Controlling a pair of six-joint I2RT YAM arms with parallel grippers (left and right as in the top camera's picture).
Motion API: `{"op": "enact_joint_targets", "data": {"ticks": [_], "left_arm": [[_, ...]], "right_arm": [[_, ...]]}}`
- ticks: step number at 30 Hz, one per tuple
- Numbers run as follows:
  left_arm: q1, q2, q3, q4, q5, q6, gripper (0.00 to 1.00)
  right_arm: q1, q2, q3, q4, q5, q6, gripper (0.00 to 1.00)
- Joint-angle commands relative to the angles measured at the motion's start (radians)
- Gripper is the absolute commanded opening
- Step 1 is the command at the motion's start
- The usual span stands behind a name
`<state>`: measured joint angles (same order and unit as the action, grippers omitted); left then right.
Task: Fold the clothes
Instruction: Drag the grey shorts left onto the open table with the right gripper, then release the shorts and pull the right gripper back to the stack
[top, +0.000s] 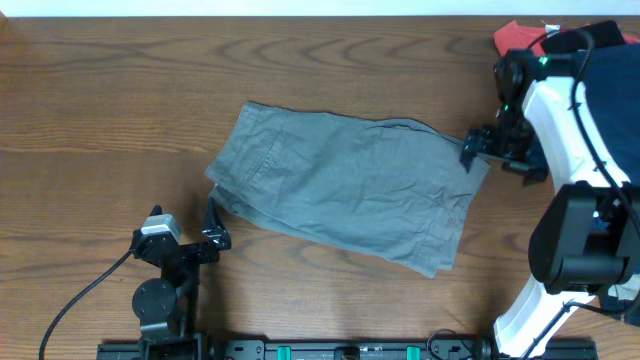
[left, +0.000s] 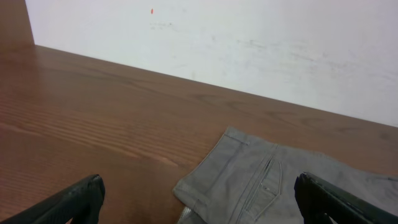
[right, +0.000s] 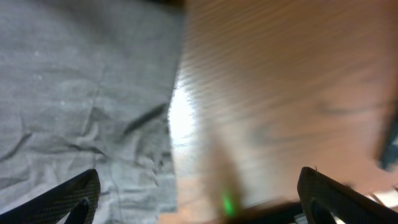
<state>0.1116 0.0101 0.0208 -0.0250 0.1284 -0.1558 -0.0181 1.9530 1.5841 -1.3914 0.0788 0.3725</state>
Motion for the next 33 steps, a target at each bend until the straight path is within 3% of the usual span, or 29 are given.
{"op": "enact_joint_targets", "data": {"ticks": [1, 11, 18, 21, 24, 27, 28, 33], "left_arm": [[0.005, -0.006, -0.017, -0.034, 0.02, 0.013, 0.98], [0.005, -0.006, -0.017, -0.034, 0.02, 0.013, 0.98], [0.005, -0.006, -0.017, -0.034, 0.02, 0.013, 0.98], [0.005, -0.006, -0.017, -0.034, 0.02, 0.013, 0.98], [0.005, -0.006, -0.017, -0.034, 0.02, 0.013, 0.98], [0.005, -0.006, -0.017, -0.034, 0.02, 0.013, 0.98], [0.005, -0.006, -0.017, -0.034, 0.02, 0.013, 0.98], [0.005, -0.006, -0.017, -0.034, 0.02, 0.013, 0.98]], "right_arm": [[0.011, -0.019, -0.091, 0.054, -0.127, -0.062, 0.99], [0.046, -0.019, -0.29, 0.212, -0.166, -0.05, 0.98], [0.046, -0.019, -0.433, 0.346, -0.245, -0.037, 0.84], [0.045, -0.019, -0.472, 0.394, -0.248, -0.037, 0.7], [0.045, -0.019, -0.48, 0.428, -0.243, -0.037, 0.41], [0.043, -0.019, -0.474, 0.481, -0.24, -0.049, 0.06], [0.042, -0.019, -0.472, 0.507, -0.239, -0.051, 0.01], [0.042, -0.019, -0.441, 0.618, -0.237, -0.125, 0.01]]}}
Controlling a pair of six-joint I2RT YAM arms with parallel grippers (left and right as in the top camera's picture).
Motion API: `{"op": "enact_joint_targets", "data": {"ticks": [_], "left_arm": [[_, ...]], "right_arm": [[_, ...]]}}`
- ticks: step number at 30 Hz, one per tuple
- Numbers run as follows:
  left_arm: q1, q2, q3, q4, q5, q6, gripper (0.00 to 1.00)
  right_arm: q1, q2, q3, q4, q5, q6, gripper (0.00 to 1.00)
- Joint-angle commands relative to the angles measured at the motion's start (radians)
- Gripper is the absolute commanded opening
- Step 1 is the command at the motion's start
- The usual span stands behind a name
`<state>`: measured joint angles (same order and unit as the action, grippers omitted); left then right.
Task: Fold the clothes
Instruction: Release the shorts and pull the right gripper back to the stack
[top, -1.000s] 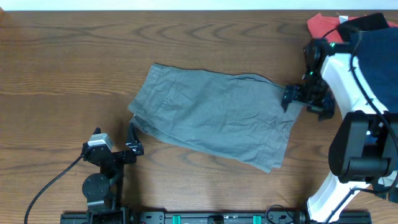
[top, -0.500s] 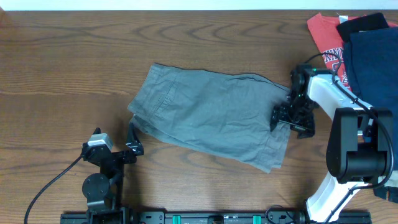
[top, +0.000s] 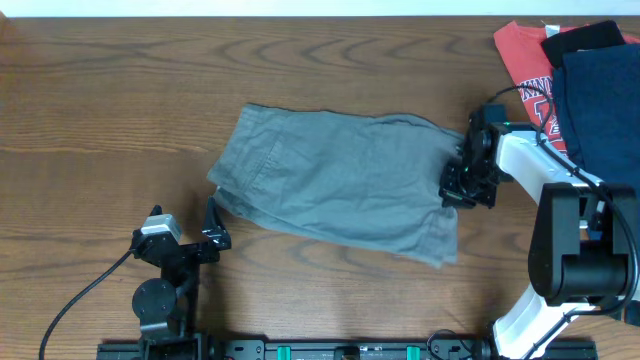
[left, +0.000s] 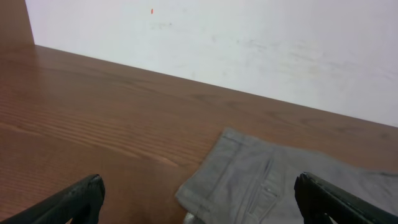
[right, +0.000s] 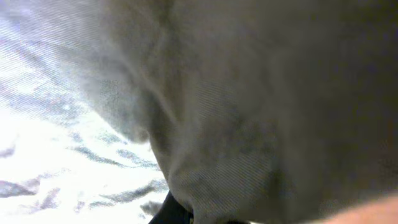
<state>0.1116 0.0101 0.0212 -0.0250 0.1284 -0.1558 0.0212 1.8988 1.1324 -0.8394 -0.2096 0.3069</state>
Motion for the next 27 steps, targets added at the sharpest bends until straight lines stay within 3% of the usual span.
{"op": "enact_joint_targets", "data": {"ticks": [1, 8, 12, 15, 16, 17, 18, 19, 20, 27], "left_arm": [[0.005, -0.006, -0.017, -0.034, 0.02, 0.013, 0.98], [0.005, -0.006, -0.017, -0.034, 0.02, 0.013, 0.98], [0.005, -0.006, -0.017, -0.034, 0.02, 0.013, 0.98], [0.005, -0.006, -0.017, -0.034, 0.02, 0.013, 0.98], [0.005, -0.006, -0.017, -0.034, 0.02, 0.013, 0.98], [0.005, -0.006, -0.017, -0.034, 0.02, 0.013, 0.98], [0.005, -0.006, -0.017, -0.034, 0.02, 0.013, 0.98], [0.005, -0.006, -0.017, -0.034, 0.02, 0.013, 0.98], [0.005, -0.006, -0.017, -0.034, 0.02, 0.013, 0.98], [0.005, -0.006, -0.017, -0.034, 0.02, 0.013, 0.98]], "right_arm": [[0.003, 0.035, 0.023, 0.079, 0.061, -0.079, 0.01], [0.0, 0.035, 0.178, 0.023, 0.278, -0.096, 0.01], [-0.002, 0.035, 0.287, -0.073, 0.288, -0.104, 0.02], [-0.001, 0.035, 0.327, -0.12, 0.288, -0.104, 0.08], [-0.001, 0.035, 0.331, -0.125, 0.288, -0.103, 0.16], [-0.001, 0.035, 0.332, -0.127, 0.288, -0.103, 0.31], [-0.002, 0.035, 0.332, -0.13, 0.288, -0.103, 0.52], [-0.002, 0.035, 0.332, -0.136, 0.288, -0.103, 0.81], [-0.002, 0.035, 0.333, -0.143, 0.288, -0.102, 0.99], [-0.026, 0.035, 0.441, -0.303, 0.297, -0.073, 0.99]]}}
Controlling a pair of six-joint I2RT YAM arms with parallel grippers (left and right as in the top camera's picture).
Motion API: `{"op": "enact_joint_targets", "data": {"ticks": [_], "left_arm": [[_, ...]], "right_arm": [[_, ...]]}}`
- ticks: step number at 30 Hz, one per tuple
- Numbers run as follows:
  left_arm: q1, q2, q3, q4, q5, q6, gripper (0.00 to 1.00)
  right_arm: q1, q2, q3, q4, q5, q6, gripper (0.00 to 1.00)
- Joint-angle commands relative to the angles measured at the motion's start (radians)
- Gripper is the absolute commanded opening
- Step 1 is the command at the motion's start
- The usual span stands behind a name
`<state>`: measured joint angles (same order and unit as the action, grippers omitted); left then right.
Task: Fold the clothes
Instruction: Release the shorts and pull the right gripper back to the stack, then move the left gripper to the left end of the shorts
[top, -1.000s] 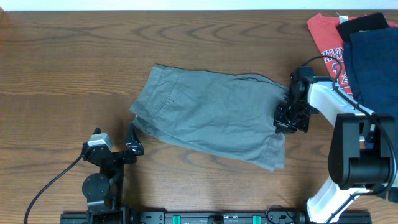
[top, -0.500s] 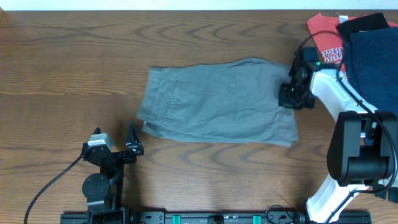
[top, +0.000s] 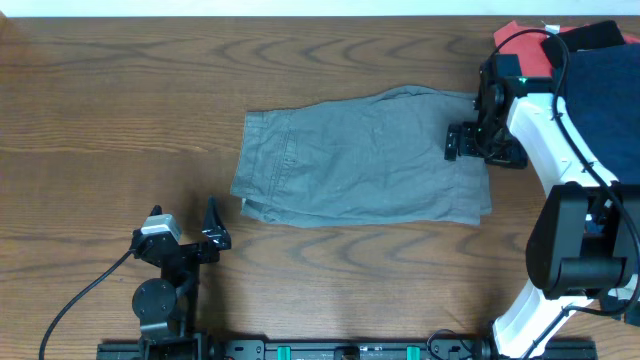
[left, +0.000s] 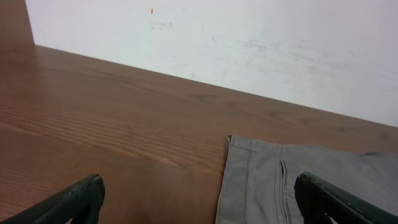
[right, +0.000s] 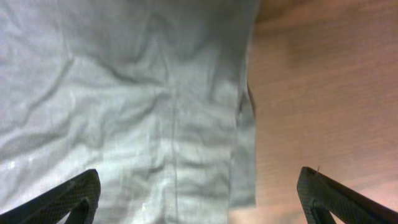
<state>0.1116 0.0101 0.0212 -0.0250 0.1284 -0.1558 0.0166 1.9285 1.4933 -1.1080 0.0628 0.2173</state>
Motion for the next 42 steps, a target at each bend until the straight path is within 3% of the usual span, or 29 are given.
{"op": "enact_joint_targets", "data": {"ticks": [1, 6, 15, 35, 36, 40, 42], "left_arm": [[0.005, -0.006, -0.017, -0.034, 0.02, 0.013, 0.98], [0.005, -0.006, -0.017, -0.034, 0.02, 0.013, 0.98], [0.005, -0.006, -0.017, -0.034, 0.02, 0.013, 0.98], [0.004, -0.006, -0.017, -0.024, 0.026, 0.002, 0.98], [0.004, -0.006, -0.017, -0.019, 0.06, -0.039, 0.98], [0.003, -0.005, -0.016, -0.013, 0.493, -0.423, 0.98], [0.002, -0.005, -0.016, -0.028, 0.633, -0.526, 0.98]], "right_arm": [[-0.029, 0.005, 0.101, -0.055, 0.032, 0.024, 0.99], [-0.109, 0.005, 0.219, -0.114, 0.076, 0.066, 0.99], [-0.222, 0.005, 0.225, -0.101, 0.049, 0.067, 0.99], [-0.226, 0.005, 0.224, -0.1, 0.015, 0.066, 0.99], [-0.226, 0.005, 0.224, -0.1, 0.015, 0.066, 0.99], [-0.226, 0.005, 0.224, -0.1, 0.015, 0.066, 0.99], [-0.226, 0.005, 0.224, -0.1, 0.015, 0.066, 0.99]]}}
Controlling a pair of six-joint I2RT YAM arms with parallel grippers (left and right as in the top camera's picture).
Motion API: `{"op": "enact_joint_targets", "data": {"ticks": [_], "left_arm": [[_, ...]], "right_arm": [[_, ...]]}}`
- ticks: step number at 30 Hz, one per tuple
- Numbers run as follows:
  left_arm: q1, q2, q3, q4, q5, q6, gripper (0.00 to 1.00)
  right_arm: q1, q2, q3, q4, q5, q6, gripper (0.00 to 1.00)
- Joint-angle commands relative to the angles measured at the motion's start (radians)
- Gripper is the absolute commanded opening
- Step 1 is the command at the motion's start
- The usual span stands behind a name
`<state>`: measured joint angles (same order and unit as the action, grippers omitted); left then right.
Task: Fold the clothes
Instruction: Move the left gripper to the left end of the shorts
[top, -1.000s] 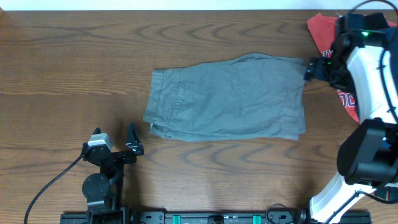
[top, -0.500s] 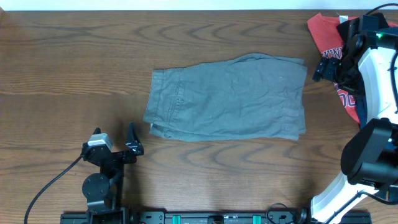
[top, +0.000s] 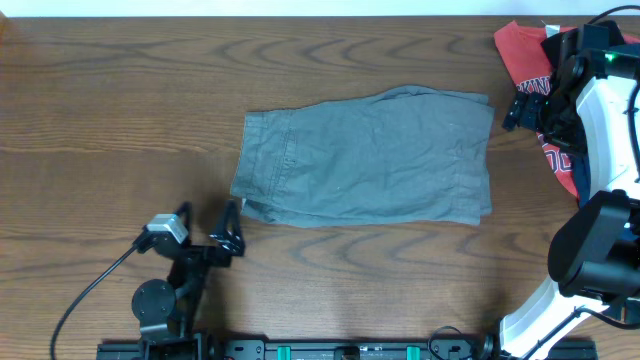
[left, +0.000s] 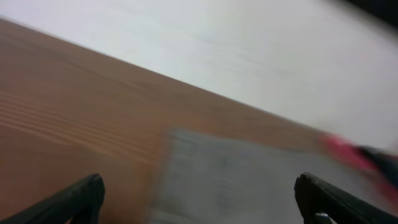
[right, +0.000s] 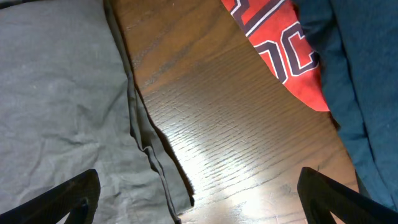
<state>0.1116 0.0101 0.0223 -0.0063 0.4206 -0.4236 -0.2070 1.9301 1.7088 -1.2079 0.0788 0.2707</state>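
Observation:
Grey shorts (top: 365, 155) lie flat and folded in half in the middle of the wooden table, waistband to the left. The right wrist view shows their right edge (right: 62, 106). My right gripper (top: 528, 112) hovers open just right of the shorts, nothing between its fingers. My left gripper (top: 230, 232) sits open at the front left, pointing toward the shorts' lower left corner; the blurred left wrist view shows the shorts (left: 249, 180) ahead of it.
A red printed shirt (top: 535, 75) and a dark blue garment (top: 610, 60) are piled at the far right corner, beside my right arm. In the right wrist view the red shirt (right: 280, 50) and blue cloth (right: 360, 74) lie right of bare wood.
My right gripper has moved off the shorts' right end to the right, toward the red shirt. My left gripper has swung to the right and its view is blurred. The shorts lie unchanged.
The shorts first lay slanted with my right gripper open at their right end. Then the gripper was down on the right edge. Then the shorts lay straight and further back, gripper open above the right end. Now it stands clear of them, and the left gripper has shifted.

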Motion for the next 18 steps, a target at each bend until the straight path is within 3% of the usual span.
{"op": "enact_joint_targets", "data": {"ticks": [1, 7, 10, 14, 18], "left_arm": [[0.002, -0.003, -0.018, -0.052, 0.378, -0.246, 0.98], [0.002, 0.027, 0.023, 0.137, 0.438, -0.243, 0.98], [0.003, 0.099, 0.111, 0.137, 0.399, -0.182, 0.98], [0.003, 0.323, 0.296, -0.016, 0.398, 0.007, 0.98], [0.003, 0.673, 0.564, -0.256, 0.398, 0.193, 0.98]], "right_arm": [[-0.002, 0.004, 0.009, 0.0, -0.001, 0.013, 0.99], [-0.002, 0.004, 0.009, 0.0, -0.001, 0.013, 0.99], [-0.002, 0.004, 0.009, 0.0, -0.001, 0.013, 0.99], [-0.002, 0.004, 0.009, 0.0, -0.001, 0.013, 0.99], [-0.002, 0.004, 0.009, 0.0, -0.001, 0.013, 0.99]]}}
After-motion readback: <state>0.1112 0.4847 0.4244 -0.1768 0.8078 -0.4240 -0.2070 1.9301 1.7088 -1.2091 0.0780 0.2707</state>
